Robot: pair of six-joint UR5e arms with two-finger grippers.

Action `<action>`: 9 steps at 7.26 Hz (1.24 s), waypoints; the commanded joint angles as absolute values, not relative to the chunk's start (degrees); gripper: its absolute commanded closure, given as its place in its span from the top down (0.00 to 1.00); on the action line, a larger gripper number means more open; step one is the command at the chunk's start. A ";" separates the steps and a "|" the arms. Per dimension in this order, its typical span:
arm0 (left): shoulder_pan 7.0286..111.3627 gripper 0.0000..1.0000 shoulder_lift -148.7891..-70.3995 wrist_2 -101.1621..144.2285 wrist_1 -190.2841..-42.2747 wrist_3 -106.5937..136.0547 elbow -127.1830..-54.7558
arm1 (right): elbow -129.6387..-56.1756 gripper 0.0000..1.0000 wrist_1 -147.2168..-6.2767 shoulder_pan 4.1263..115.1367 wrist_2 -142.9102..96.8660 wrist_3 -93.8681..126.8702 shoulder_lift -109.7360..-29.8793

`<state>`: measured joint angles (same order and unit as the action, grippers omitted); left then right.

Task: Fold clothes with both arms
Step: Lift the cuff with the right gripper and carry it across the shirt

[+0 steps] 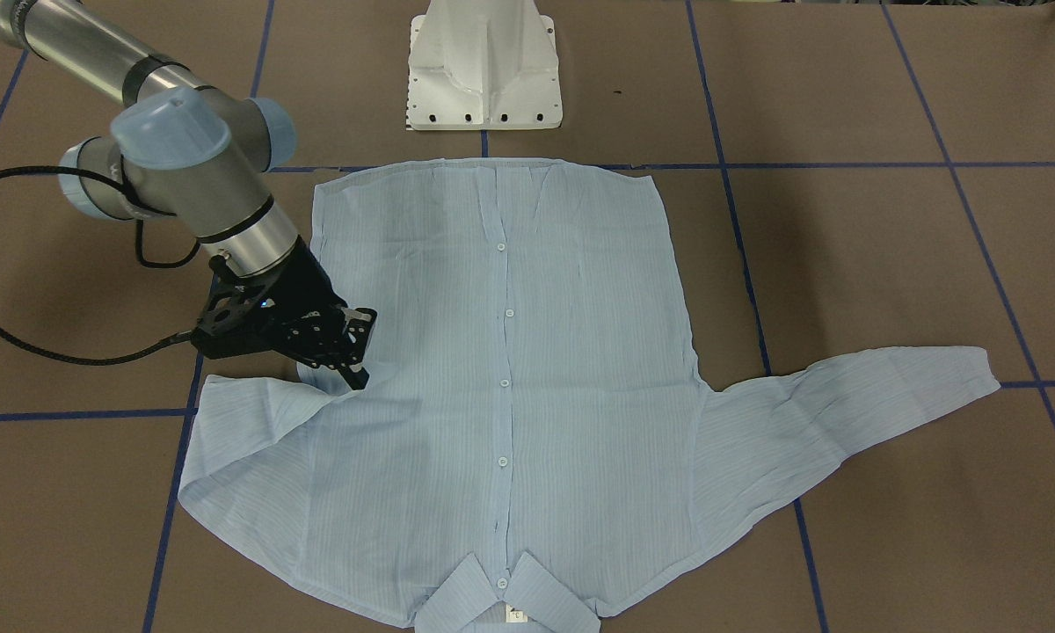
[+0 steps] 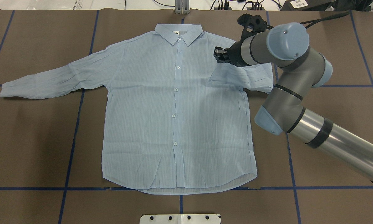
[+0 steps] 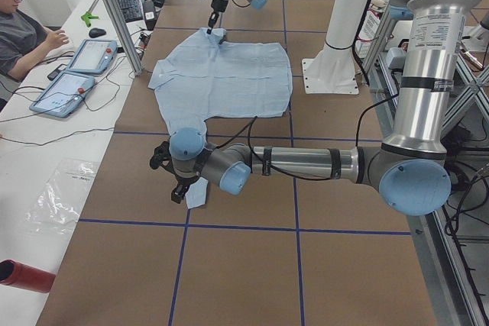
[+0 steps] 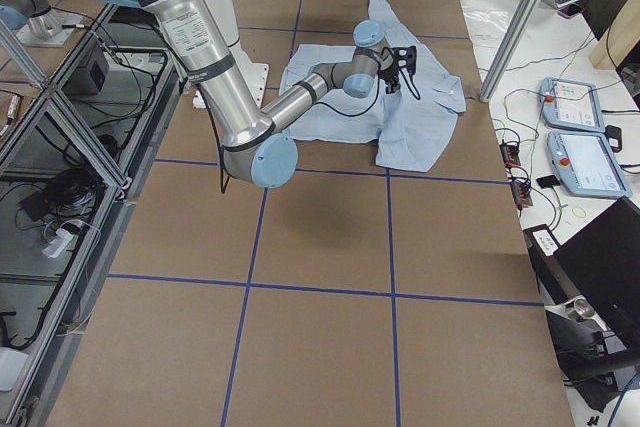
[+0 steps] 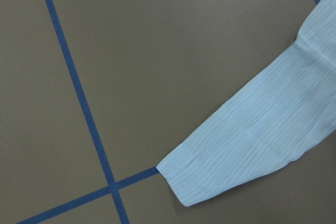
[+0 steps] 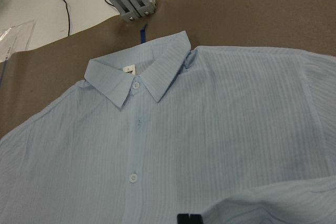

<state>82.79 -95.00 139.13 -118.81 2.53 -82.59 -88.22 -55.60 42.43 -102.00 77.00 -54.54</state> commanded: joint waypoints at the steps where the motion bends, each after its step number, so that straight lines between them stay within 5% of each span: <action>1: 82.79 1.00 -95.45 139.13 -122.77 2.55 -78.33 | -79.94 0.00 -55.90 41.40 -98.09 77.52 -44.09; 4: 82.79 1.00 -95.98 138.96 -123.31 2.46 -76.99 | -63.32 0.00 -55.72 40.26 -96.07 77.00 -29.48; 9: 82.79 1.00 -96.06 137.82 -123.40 2.46 -76.64 | -58.26 0.00 -55.55 34.55 -94.83 74.97 -24.44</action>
